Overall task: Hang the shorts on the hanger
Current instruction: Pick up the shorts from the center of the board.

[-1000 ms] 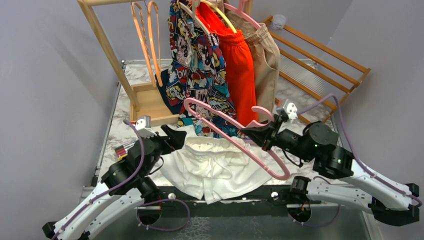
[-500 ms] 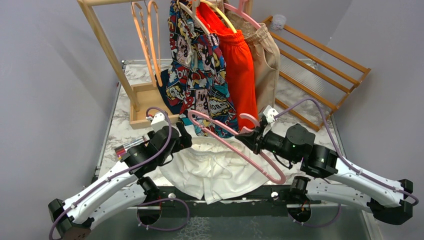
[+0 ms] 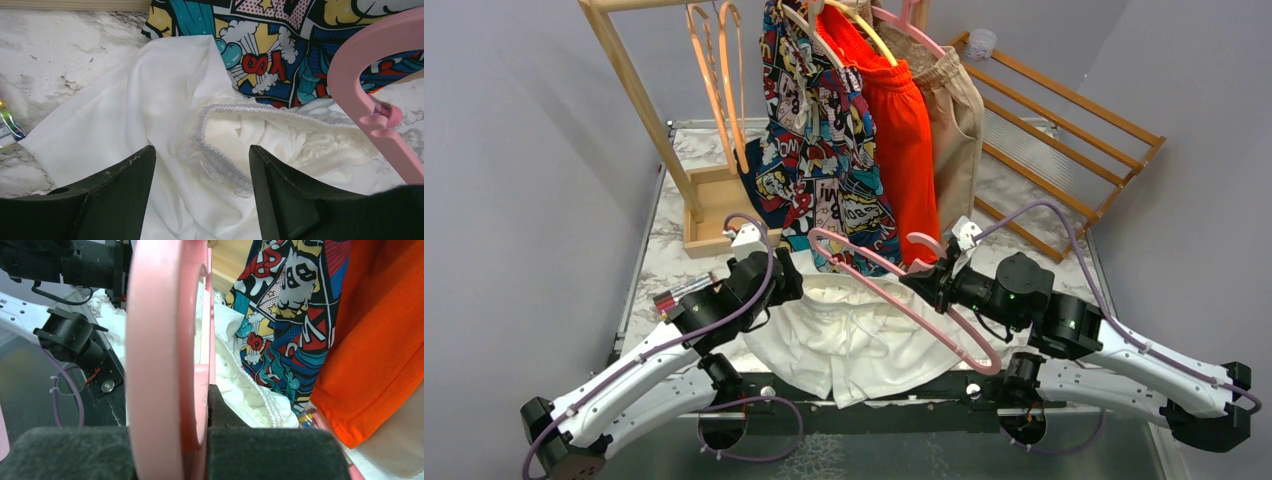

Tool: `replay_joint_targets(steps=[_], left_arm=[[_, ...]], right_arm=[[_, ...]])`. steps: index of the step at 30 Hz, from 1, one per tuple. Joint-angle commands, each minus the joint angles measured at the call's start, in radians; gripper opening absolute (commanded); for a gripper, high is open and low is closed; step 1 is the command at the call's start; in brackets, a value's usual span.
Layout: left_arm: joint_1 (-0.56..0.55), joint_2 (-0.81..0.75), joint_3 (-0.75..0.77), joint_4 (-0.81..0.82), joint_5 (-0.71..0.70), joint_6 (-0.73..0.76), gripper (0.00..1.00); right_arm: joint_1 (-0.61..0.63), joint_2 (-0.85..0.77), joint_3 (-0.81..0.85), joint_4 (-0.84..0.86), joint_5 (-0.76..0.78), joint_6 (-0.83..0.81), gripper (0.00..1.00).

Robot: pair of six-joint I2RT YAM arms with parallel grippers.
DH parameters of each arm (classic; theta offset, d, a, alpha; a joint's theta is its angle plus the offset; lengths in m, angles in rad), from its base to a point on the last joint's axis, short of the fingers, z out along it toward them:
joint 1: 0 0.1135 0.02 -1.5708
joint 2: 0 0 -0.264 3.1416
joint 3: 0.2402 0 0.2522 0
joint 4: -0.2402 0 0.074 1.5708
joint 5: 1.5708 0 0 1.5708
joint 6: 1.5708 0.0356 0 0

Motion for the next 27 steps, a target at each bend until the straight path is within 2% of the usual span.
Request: replay_joint_targets(steps=[1, 6, 10, 13, 27], left_arm=[[0.002, 0.064, 0.007, 0.013, 0.020, 0.030, 0.68], [0.013, 0.188, 0.034, 0.025, 0.024, 0.071, 0.68], [0.063, 0.251, 0.040, 0.080, 0.100, 0.120, 0.63], [0.101, 0.260, 0.037, 0.115, 0.139, 0.139, 0.57], [0.117, 0.283, 0.008, 0.155, 0.224, 0.148, 0.50]], right_arm=[[0.001, 0.006, -0.002, 0.017, 0.007, 0.011, 0.01], [0.000, 0.010, 0.002, 0.016, 0.001, 0.018, 0.01], [0.000, 0.009, 0.006, 0.012, -0.004, 0.019, 0.01], [0.000, 0.005, 0.008, 0.007, -0.007, 0.019, 0.01], [0.000, -0.004, -0.004, 0.019, -0.002, 0.013, 0.01]])
